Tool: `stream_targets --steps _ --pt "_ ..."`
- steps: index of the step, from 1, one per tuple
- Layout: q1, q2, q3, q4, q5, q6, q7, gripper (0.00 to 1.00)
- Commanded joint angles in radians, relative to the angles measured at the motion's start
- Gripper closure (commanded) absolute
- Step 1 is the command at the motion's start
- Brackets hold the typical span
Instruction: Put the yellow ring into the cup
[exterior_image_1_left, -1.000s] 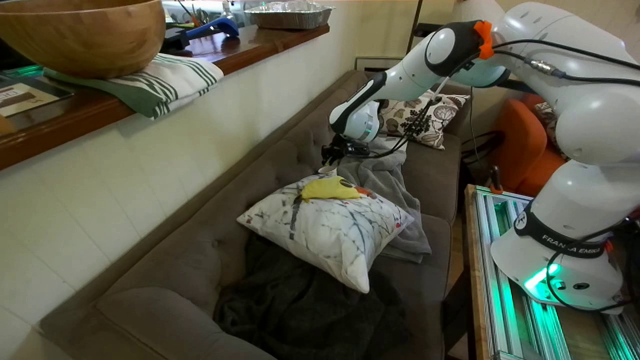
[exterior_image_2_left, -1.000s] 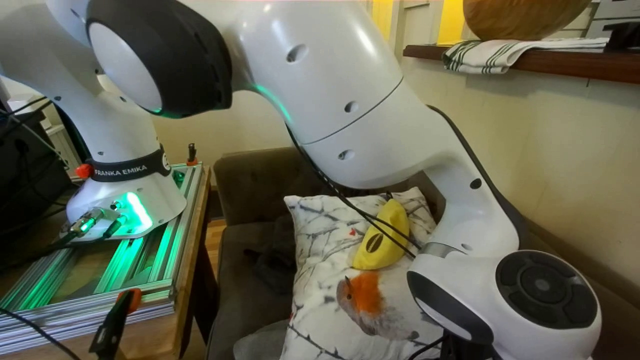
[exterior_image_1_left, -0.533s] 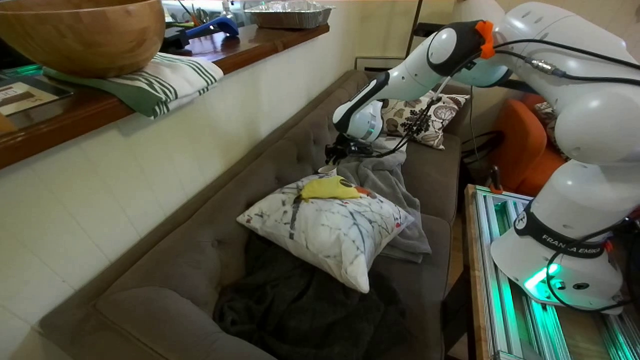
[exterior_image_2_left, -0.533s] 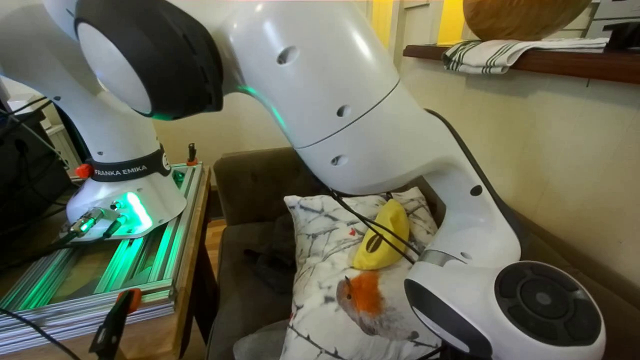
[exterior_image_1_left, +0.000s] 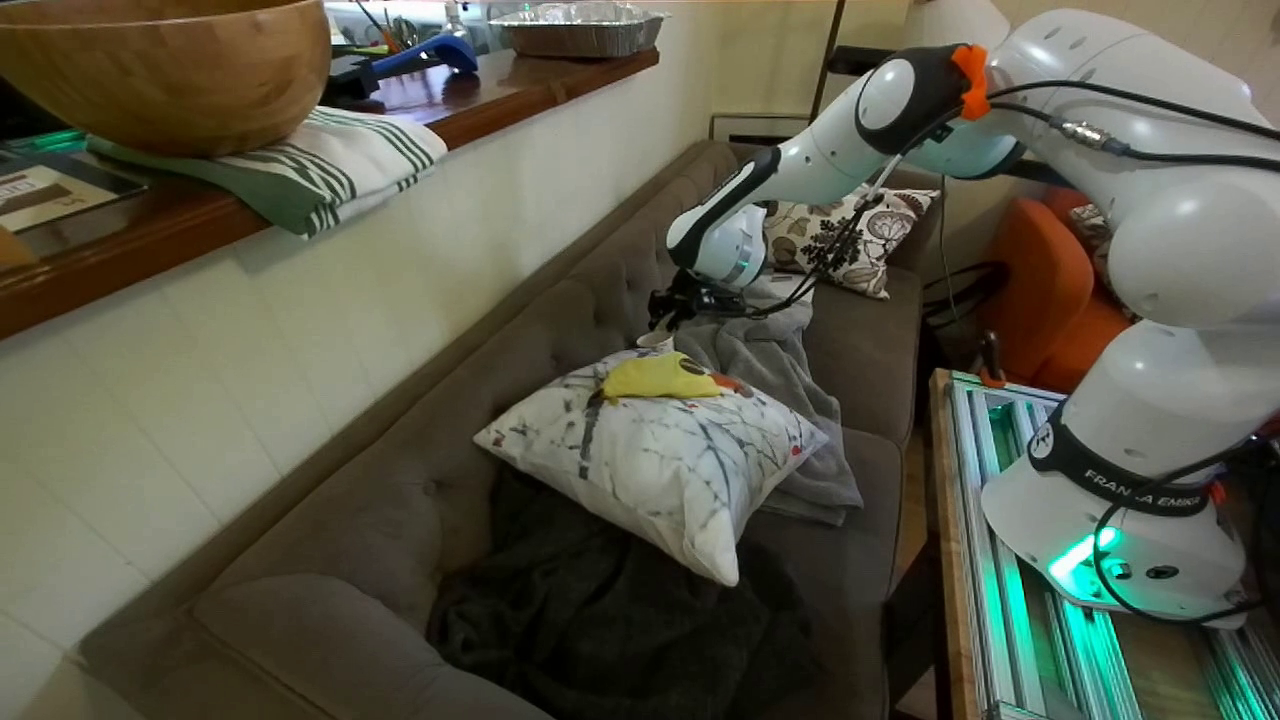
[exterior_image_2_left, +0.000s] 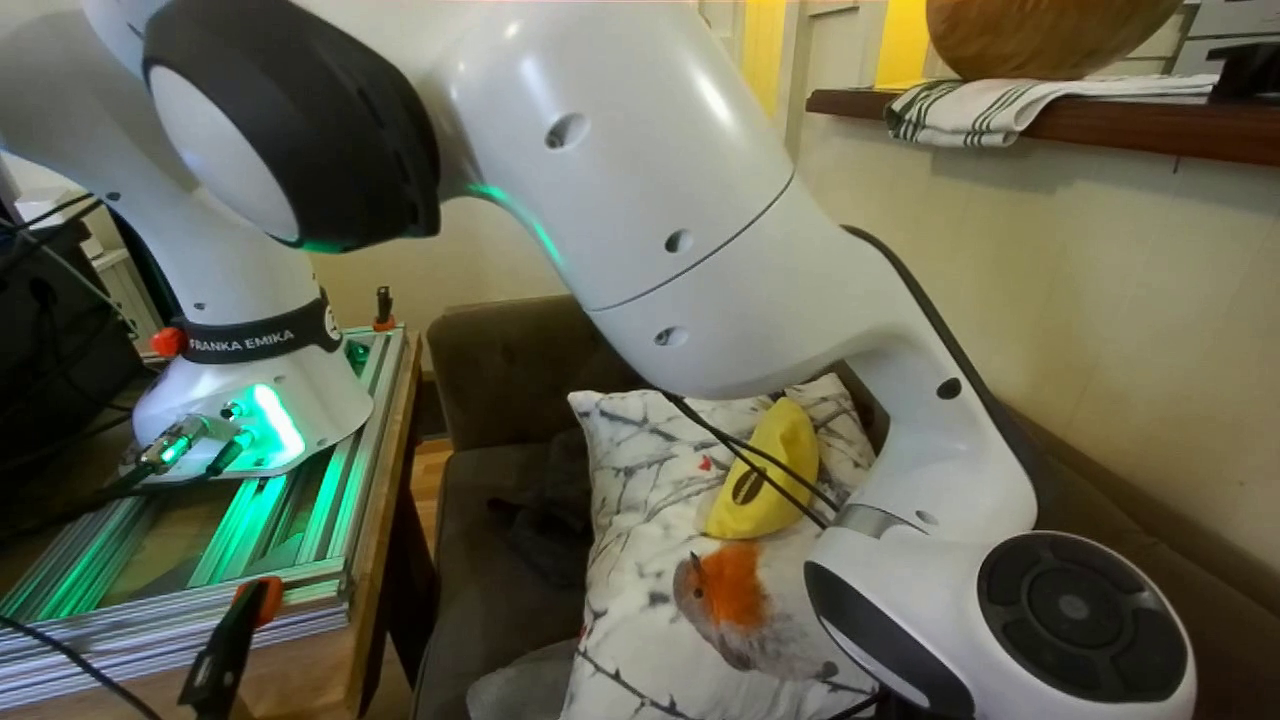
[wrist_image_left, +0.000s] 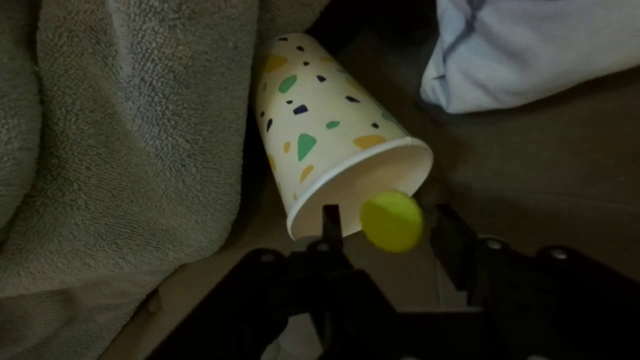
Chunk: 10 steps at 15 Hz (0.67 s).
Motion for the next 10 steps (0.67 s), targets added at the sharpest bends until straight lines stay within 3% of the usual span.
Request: stream_targets --steps 1,4,7,10 --pt "-0.018 0.04 0.035 0.031 0.005 0.037 -0.026 0.18" --pt "-0.016 0.046 0.039 0.032 0.002 0.054 -0.024 0.01" --pt "-0.012 -0.005 0.014 -0.018 0.011 0.013 0.018 0.0" --pt "-0.062 -0.16 0.016 -0.218 0.025 0.08 0.016 0.0"
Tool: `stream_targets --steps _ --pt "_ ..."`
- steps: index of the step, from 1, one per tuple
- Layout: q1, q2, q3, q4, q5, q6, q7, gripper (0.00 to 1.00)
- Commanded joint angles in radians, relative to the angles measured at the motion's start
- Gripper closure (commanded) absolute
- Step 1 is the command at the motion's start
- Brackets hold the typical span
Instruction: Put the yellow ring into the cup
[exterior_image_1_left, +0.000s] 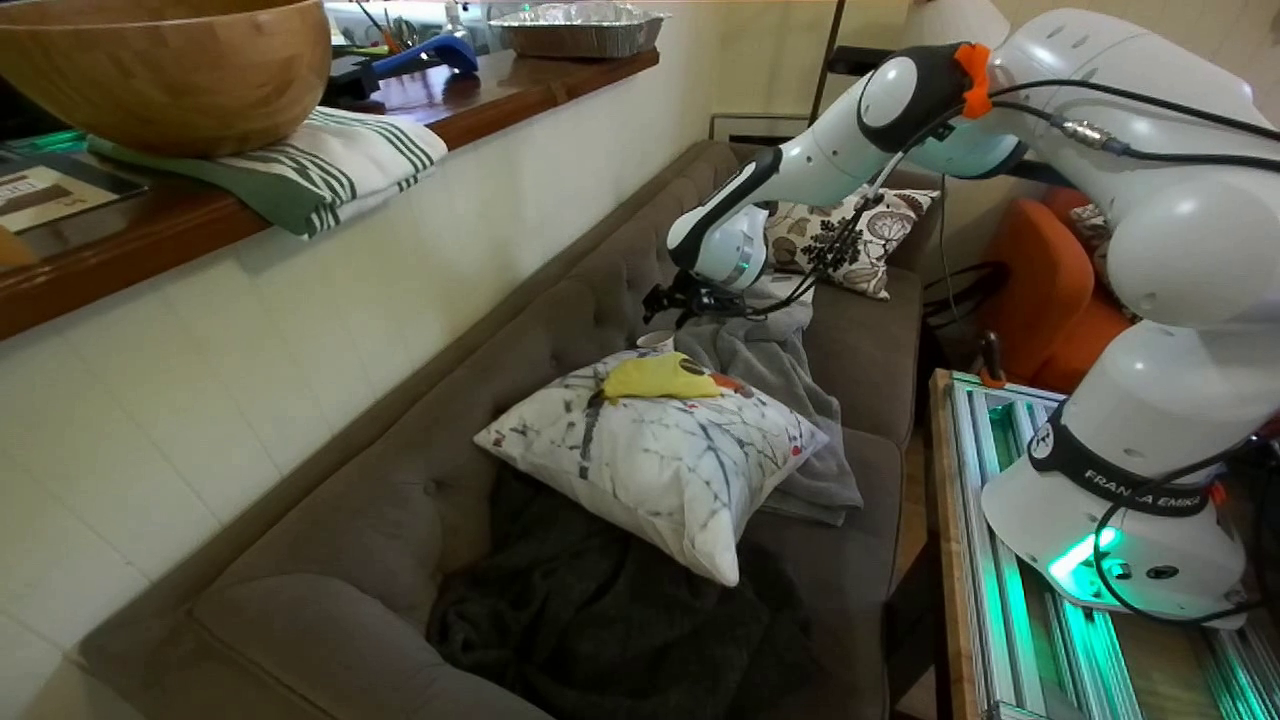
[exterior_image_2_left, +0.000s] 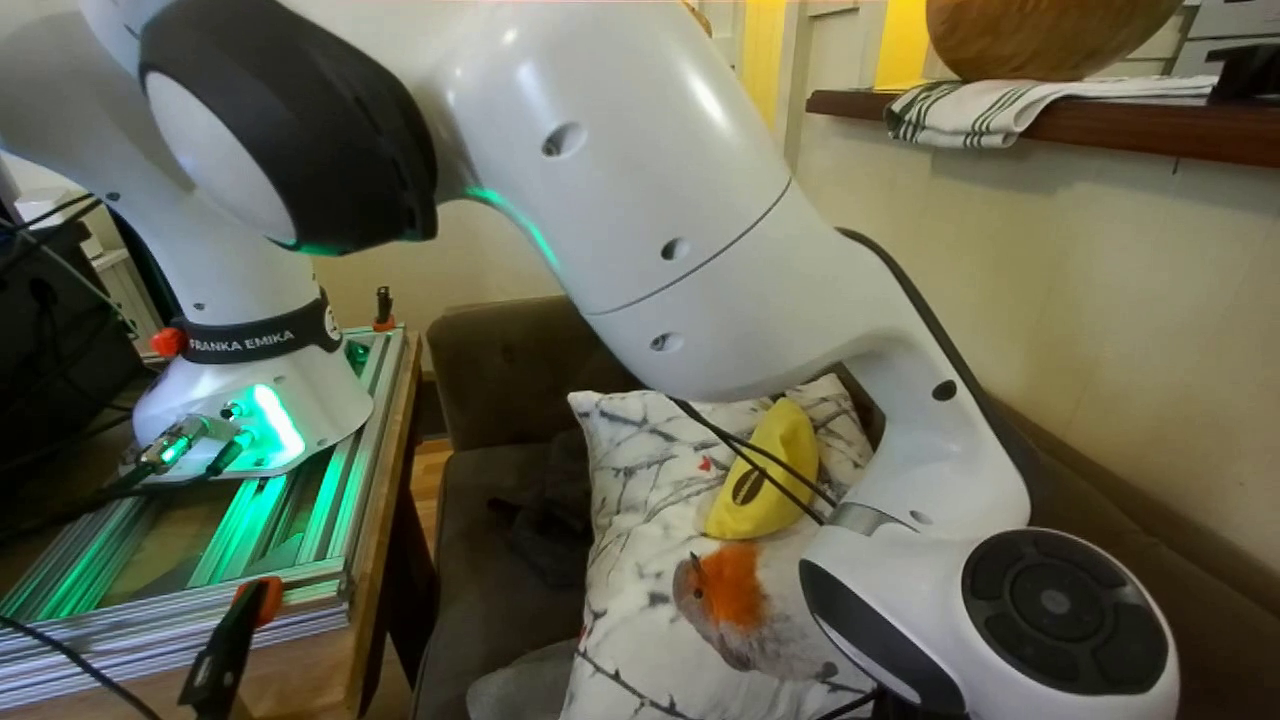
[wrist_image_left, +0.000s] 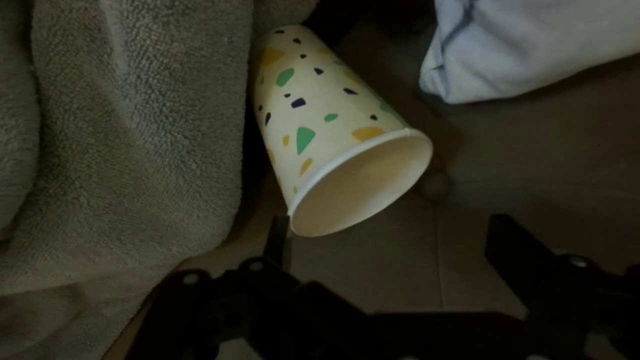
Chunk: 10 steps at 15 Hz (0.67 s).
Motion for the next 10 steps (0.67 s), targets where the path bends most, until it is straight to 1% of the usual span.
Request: stream_targets --steps 1,2,3,4,5,7,8,9,10 --pt "-0.048 -0.189 -0.019 -0.23 0.022 0.05 0.013 0.0" --pt "-0.062 -0.227 -0.022 -0.269 0.015 0.013 0.002 0.0" --pt "-0.062 -0.276 -0.048 -0.314 0.004 -0.059 0.007 0.0" --pt "-0.058 -0.316 -0.076 -0.358 -0.01 -0.102 0.009 0.0" --pt "-0.086 -0.34 -0.061 -0.397 -0.024 -0.145 -0.014 0.0" --pt "-0.119 -0.403 -0.059 -0.478 -0.018 -0.232 -0.077 0.0" --pt "-0.113 -0.429 -0.08 -0.504 -0.021 -0.28 -0.088 0.0" --pt "-0.131 -0.45 -0.074 -0.531 -0.02 -0.324 -0.132 0.0" --pt "-0.134 -0.469 -0.083 -0.543 -0.016 -0.382 -0.152 0.0"
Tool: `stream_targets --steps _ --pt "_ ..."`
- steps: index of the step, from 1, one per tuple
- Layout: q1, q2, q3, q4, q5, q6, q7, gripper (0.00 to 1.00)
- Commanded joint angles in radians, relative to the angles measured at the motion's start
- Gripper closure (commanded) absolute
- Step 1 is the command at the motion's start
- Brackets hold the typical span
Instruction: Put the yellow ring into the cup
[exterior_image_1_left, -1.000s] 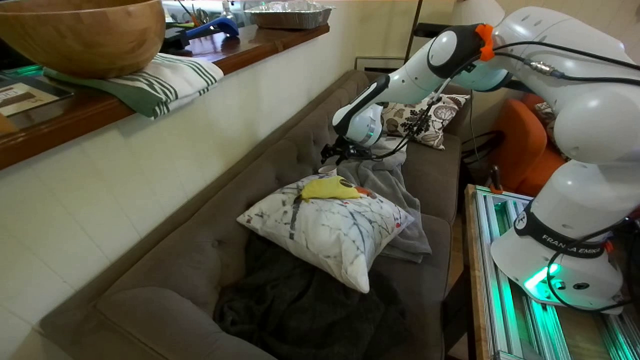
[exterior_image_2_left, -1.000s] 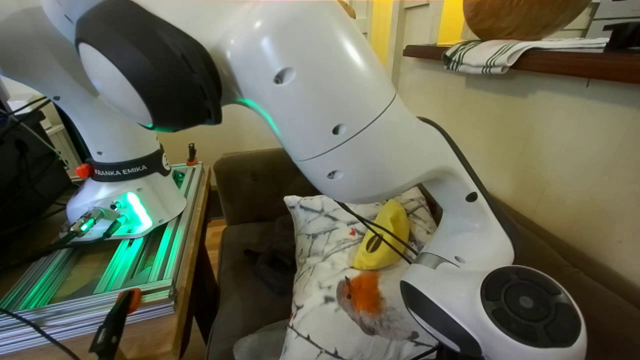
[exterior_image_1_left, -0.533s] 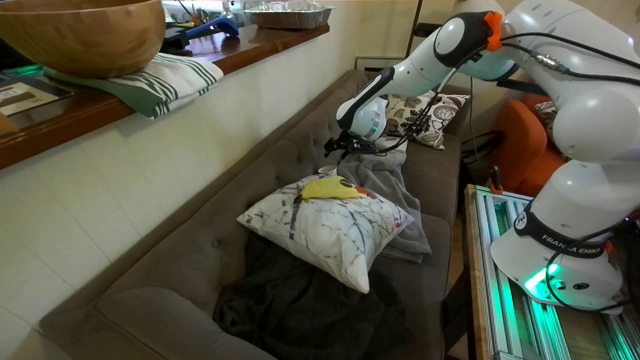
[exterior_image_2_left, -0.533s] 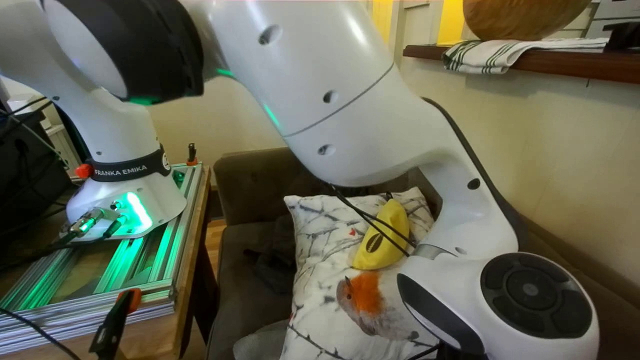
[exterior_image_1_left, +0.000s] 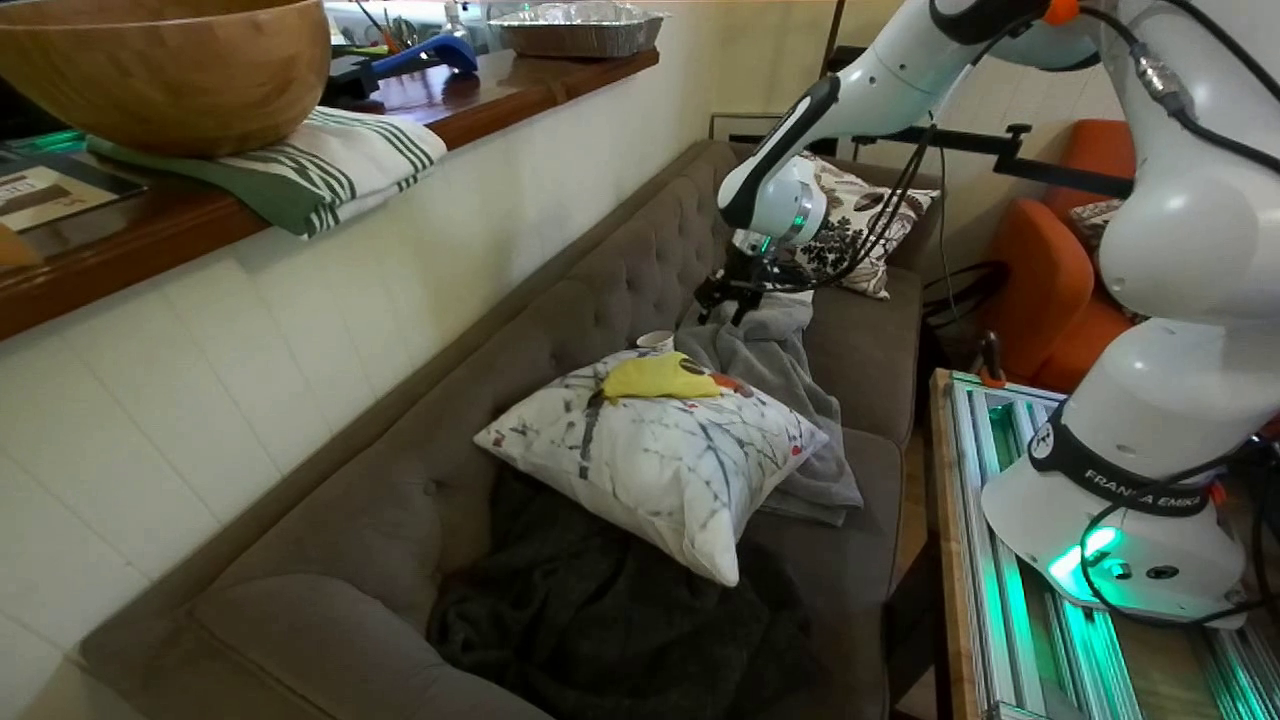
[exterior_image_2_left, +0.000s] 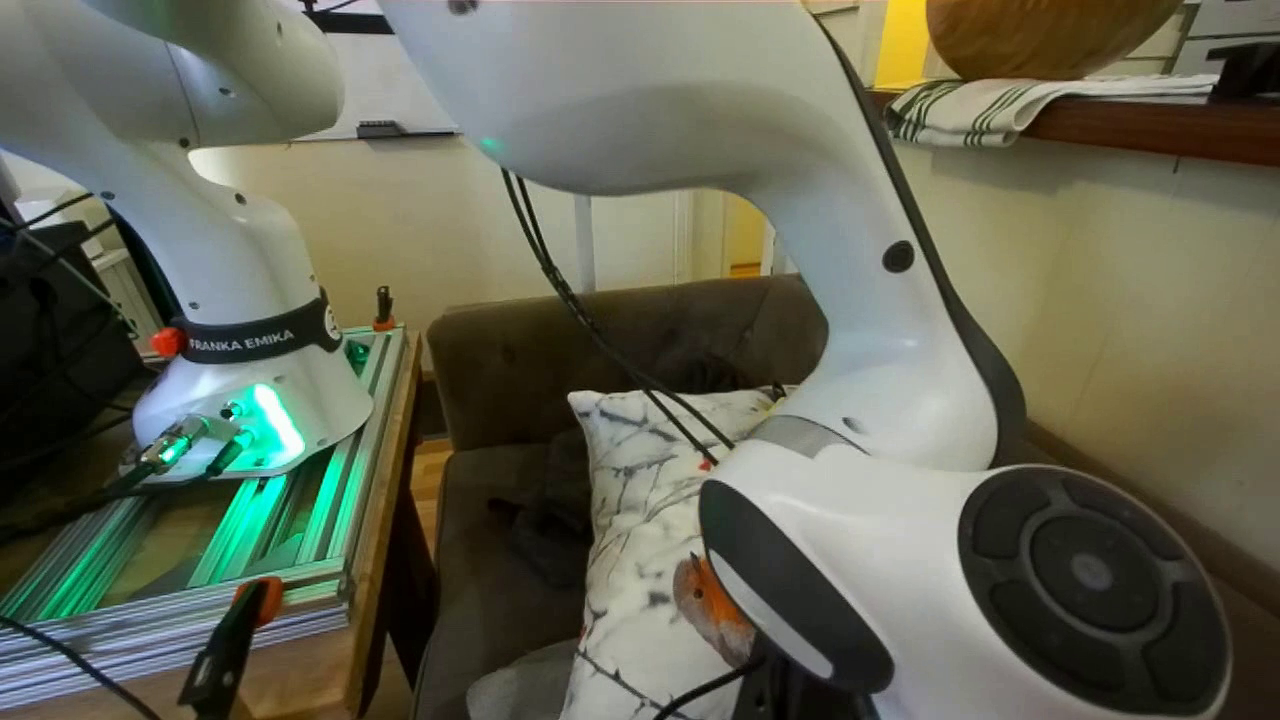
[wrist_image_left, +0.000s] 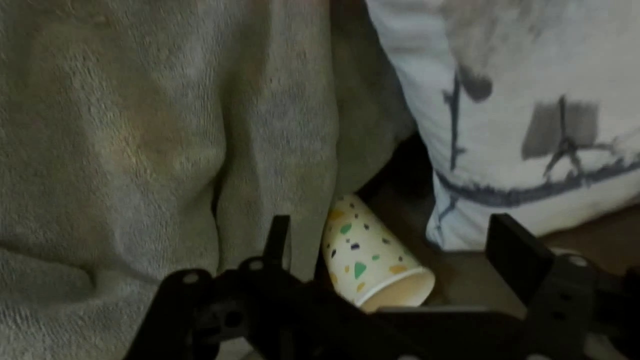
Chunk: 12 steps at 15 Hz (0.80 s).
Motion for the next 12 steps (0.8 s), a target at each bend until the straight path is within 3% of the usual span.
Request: stream_targets --steps 1,5,8,12 --pt "0.008 -0.023 -0.02 -0.023 0.023 -0.051 -0.039 0.0" --pt "-0.003 -0.076 -0.03 -0.08 0.027 -0.107 -0.073 0.0" --pt "-0.035 -0.033 -0.026 -0.044 0.047 -0.174 -0.102 0.0" --pt "0.07 -0.058 -0.143 -0.054 -0.036 -0.146 -0.042 0.0"
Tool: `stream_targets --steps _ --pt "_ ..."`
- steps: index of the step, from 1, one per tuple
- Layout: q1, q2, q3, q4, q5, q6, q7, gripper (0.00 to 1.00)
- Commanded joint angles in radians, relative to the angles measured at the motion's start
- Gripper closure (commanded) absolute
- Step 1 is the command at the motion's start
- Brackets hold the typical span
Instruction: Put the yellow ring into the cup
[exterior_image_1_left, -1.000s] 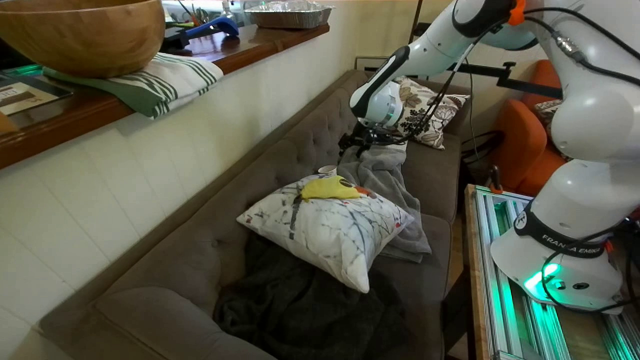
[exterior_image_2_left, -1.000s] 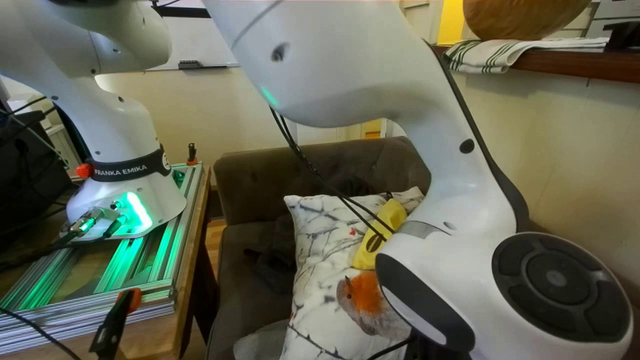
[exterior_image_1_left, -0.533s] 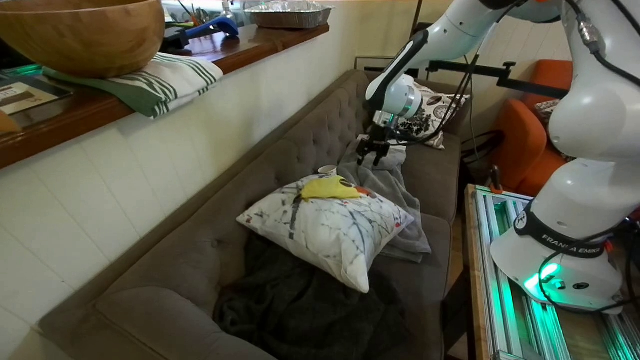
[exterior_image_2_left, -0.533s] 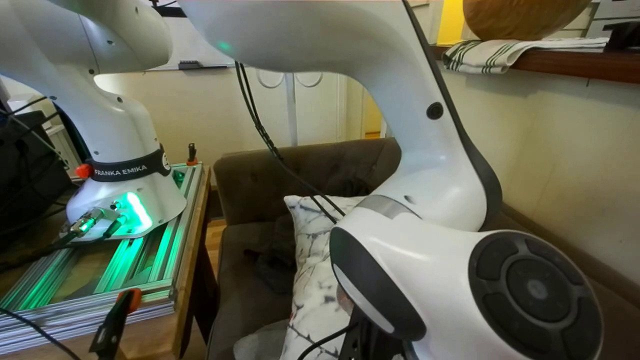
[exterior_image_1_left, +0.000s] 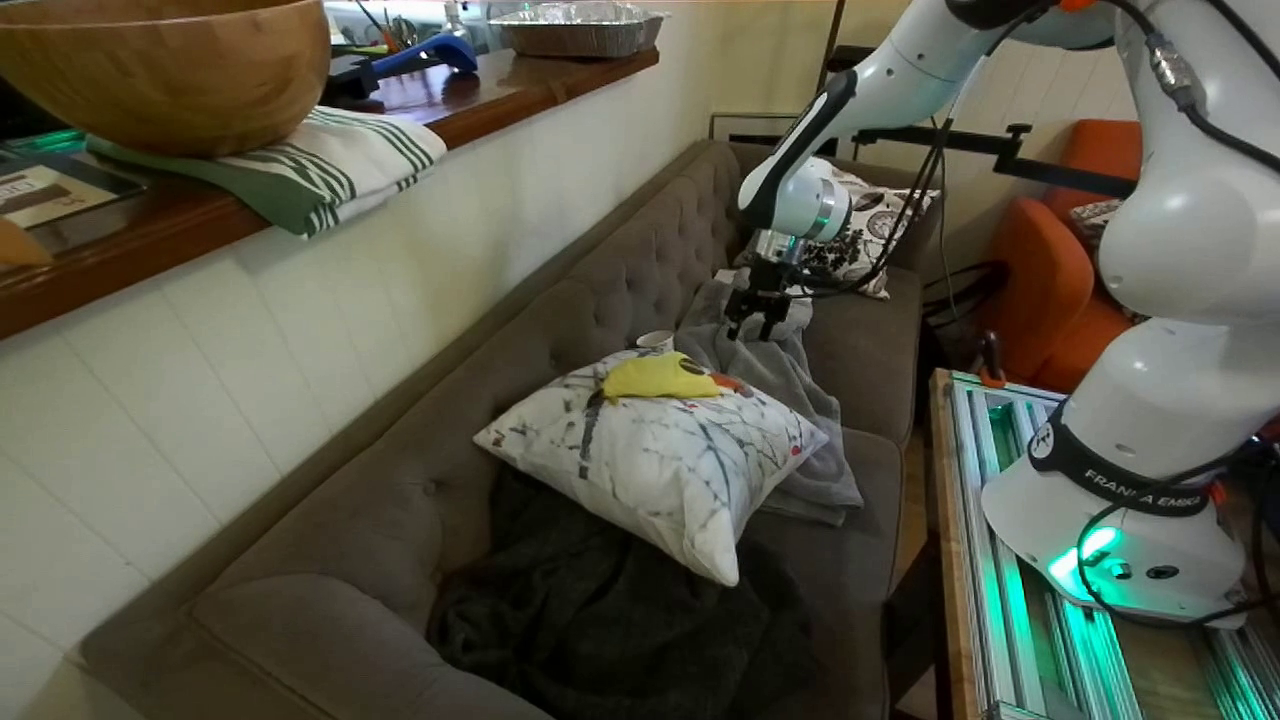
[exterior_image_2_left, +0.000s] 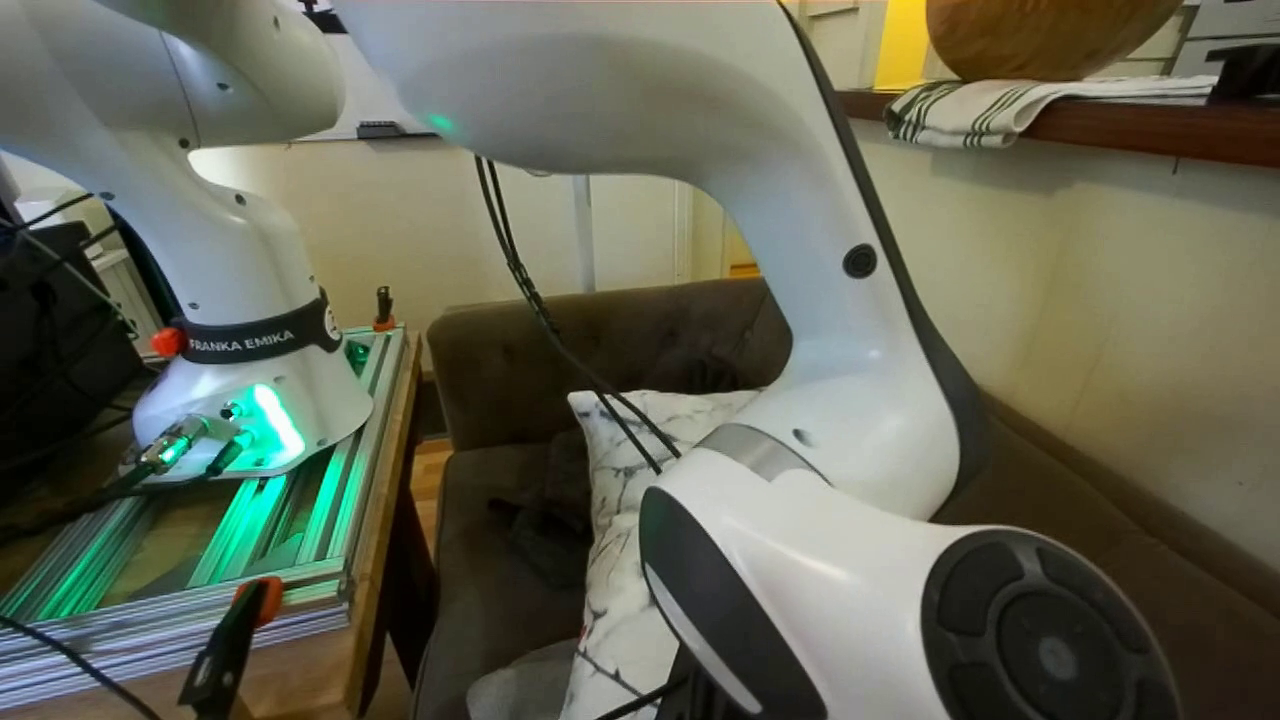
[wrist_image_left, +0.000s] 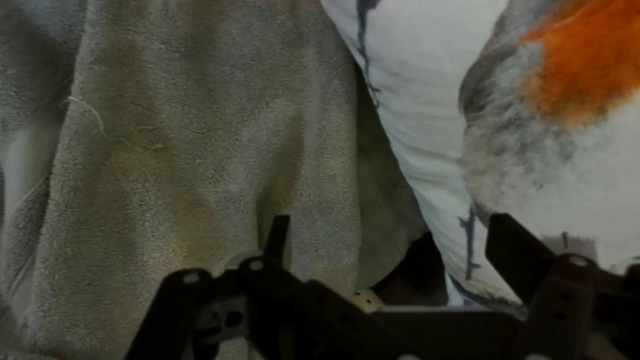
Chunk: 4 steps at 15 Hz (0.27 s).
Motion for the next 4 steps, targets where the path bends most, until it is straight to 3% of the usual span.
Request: stream_targets --steps 1,4 --pt "0.035 0.002 -0.038 0.011 0.01 -0.005 -0.01 0.0" --pt "0.067 0.002 -0.071 0.019 0.001 -0.004 -0.005 0.0"
